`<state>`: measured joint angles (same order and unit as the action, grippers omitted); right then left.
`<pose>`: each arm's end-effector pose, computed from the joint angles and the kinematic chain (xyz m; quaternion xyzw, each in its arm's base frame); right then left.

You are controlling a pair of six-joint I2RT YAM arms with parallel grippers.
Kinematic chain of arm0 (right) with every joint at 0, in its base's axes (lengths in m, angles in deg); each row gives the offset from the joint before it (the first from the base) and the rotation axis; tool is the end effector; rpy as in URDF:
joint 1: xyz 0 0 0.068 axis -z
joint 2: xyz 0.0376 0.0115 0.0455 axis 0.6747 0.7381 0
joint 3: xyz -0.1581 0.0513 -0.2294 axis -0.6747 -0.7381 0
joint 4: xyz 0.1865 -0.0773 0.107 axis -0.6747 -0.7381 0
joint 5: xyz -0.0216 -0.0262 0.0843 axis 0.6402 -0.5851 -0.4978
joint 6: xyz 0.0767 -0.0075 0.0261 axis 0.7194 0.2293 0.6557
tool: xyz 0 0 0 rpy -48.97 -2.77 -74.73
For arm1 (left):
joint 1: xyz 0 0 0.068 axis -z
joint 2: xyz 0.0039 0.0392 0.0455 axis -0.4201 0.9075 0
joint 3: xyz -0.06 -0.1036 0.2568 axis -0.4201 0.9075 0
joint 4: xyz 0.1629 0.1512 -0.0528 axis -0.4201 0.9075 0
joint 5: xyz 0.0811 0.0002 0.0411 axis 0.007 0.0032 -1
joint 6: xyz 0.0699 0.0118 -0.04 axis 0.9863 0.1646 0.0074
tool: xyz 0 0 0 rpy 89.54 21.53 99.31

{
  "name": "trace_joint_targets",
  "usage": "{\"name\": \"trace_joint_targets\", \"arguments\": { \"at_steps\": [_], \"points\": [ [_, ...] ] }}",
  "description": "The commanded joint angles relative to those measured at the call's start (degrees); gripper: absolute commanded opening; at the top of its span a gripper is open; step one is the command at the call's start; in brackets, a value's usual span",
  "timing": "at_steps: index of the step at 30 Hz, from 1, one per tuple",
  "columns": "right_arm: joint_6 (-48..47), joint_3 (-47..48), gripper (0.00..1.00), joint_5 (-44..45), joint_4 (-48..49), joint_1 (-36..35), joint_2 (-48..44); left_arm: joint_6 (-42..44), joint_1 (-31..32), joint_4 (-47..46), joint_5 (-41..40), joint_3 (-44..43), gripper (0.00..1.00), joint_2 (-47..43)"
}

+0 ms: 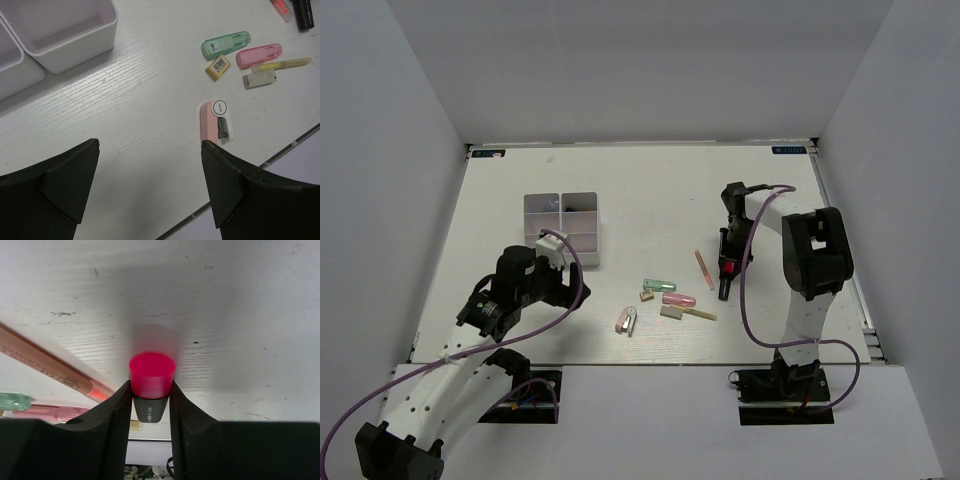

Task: Sort the stationery into containers
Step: Grab a piece of stationery with the right arm, then place the stationery into the container

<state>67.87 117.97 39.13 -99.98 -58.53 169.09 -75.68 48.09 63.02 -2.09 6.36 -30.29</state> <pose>0.3118 0.0922 0.1423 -0.0599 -0.9980 -0.0117 0.0130 0.1149 -0.0669 0.2342 0.1736 0.8797 -0.2139 0.3876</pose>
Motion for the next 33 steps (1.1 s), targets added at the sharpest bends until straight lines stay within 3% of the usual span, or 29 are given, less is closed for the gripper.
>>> {"name": "trace_joint_targets", "arguments": {
  "at_steps": [1, 6, 14, 17, 20, 21, 24, 25, 28, 29, 33],
  "points": [
    [-1.3, -2.8, 0.00, -2.4, 5.7, 0.7, 0.9, 0.6, -0.2, 0.1, -0.1, -0.6, 0.93, -0.6],
    [-8.0, 3.6, 0.00, -7.9, 6.2, 0.1, -1.6, 0.6, -0.3, -0.1, -0.9, -0.4, 0.93, -1.3],
    [-19.3, 26.7, 0.00, -14.6, -0.9, -3.1, 3.2, 1.0, -0.3, -0.6, -3.3, 0.1, 0.93, -3.5],
    [-24.5, 39.5, 0.00, -15.4, -1.8, -6.0, 6.0, 0.7, -0.2, -1.4, -7.2, 1.2, 0.93, -5.3],
    [-29.6, 45.3, 0.00, -14.2, 3.6, -11.1, 6.9, 0.0, -0.2, -3.7, -11.1, 2.3, 0.92, -9.0],
    [-34.5, 46.2, 0.00, -13.5, 5.0, -12.1, 6.9, -0.5, -0.2, -3.8, -15.9, 3.4, 0.91, -10.9],
    [-40.6, 45.9, 0.00, -16.9, 14.8, -15.9, 5.9, -0.8, -0.3, -5.7, -22.3, 5.0, 0.89, -14.9],
    [-41.4, 43.7, 0.00, -22.4, 17.2, -16.5, 4.7, -0.7, -0.2, -5.9, -23.8, 5.5, 0.89, -15.6],
    [-39.3, 39.9, 0.00, -31.6, 29.0, -18.7, 3.9, -0.7, -0.1, -6.1, -25.8, 6.1, 0.89, -17.6],
    [-38.4, 39.5, 0.00, -32.3, 36.0, -19.1, 4.1, -0.6, -0.2, -6.2, -26.0, 6.0, 0.89, -18.0],
    [-31.3, 41.5, 0.00, -34.1, 47.9, -21.6, 7.8, -0.5, -0.2, -5.9, -26.7, 5.8, 0.89, -17.6]
  ]
}}
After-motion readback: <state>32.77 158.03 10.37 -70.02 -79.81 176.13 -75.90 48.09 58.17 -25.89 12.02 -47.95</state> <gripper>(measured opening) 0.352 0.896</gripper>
